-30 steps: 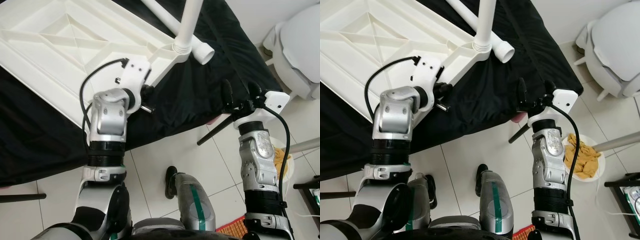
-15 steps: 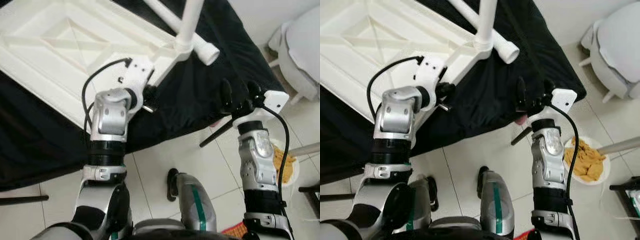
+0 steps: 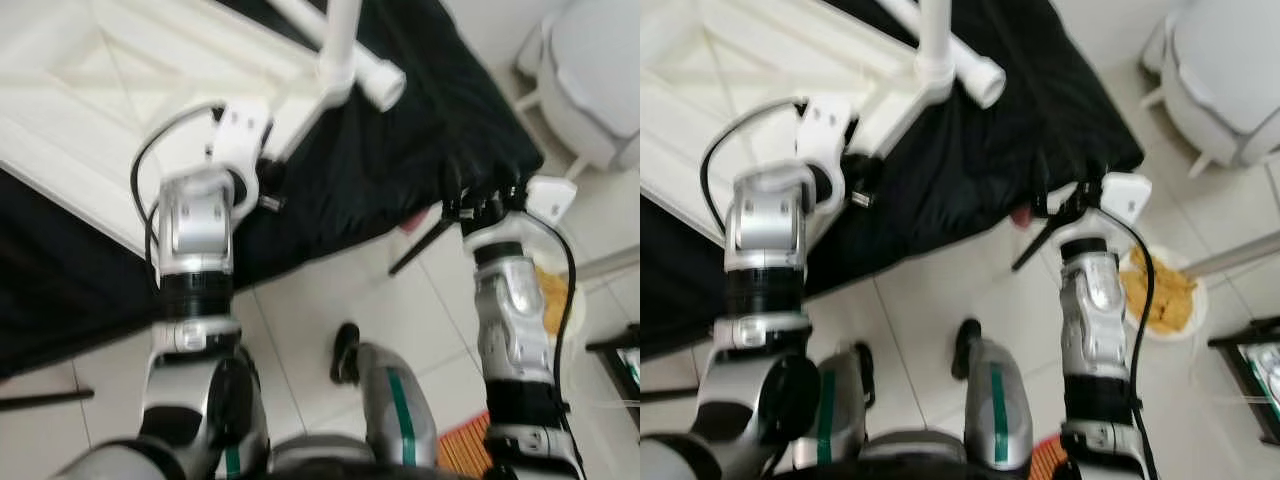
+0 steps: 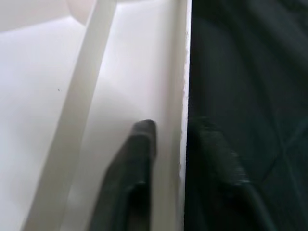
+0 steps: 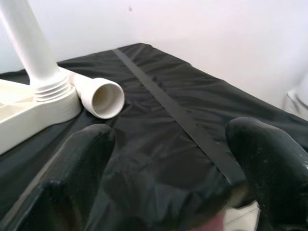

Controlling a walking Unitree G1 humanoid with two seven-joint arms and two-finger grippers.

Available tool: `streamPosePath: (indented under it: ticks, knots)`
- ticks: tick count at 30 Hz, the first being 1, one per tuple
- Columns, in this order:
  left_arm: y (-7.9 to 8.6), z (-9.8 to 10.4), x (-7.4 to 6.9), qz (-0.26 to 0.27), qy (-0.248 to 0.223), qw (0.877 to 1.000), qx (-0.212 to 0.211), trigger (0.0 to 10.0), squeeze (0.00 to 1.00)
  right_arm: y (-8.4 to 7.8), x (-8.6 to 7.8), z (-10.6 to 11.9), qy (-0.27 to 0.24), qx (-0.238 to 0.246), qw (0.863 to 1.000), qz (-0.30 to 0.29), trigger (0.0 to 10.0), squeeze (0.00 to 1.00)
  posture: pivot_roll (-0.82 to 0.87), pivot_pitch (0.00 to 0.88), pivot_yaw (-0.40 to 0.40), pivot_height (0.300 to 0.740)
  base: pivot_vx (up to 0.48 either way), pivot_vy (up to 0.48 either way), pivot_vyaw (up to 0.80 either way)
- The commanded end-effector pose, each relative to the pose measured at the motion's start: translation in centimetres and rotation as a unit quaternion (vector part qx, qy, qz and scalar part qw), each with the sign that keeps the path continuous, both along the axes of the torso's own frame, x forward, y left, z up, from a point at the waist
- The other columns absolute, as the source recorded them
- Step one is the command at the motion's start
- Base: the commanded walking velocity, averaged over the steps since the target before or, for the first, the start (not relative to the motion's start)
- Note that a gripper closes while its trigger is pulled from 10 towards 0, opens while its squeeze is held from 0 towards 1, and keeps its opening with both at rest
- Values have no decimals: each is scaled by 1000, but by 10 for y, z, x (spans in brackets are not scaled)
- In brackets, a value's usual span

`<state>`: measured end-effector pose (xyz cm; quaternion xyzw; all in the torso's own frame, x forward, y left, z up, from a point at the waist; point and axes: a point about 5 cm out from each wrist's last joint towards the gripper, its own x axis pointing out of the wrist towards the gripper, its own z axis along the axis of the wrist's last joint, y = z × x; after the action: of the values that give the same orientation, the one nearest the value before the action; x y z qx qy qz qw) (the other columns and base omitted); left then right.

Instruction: Building children table

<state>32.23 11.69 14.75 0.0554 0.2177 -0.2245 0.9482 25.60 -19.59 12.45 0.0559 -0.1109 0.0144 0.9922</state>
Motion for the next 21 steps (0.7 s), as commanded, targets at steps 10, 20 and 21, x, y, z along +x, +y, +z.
streamPosePath:
  ticks: [10,20,21]
  knots:
    - [1,-10,8,232,-20,968,94,10000,0,1,0,-1,0,-5,1000,2,10000,0,-1,98,-34,740,0,0,0]
    - [2,6,13,229,-61,968,83,10000,0,2,1,-1,-1,-5,1000,3,10000,0,1,88,-33,740,0,0,0]
    - [2,8,14,229,-65,968,82,10000,0,2,1,-1,-1,-6,1000,4,10000,0,1,88,-33,740,0,0,0]
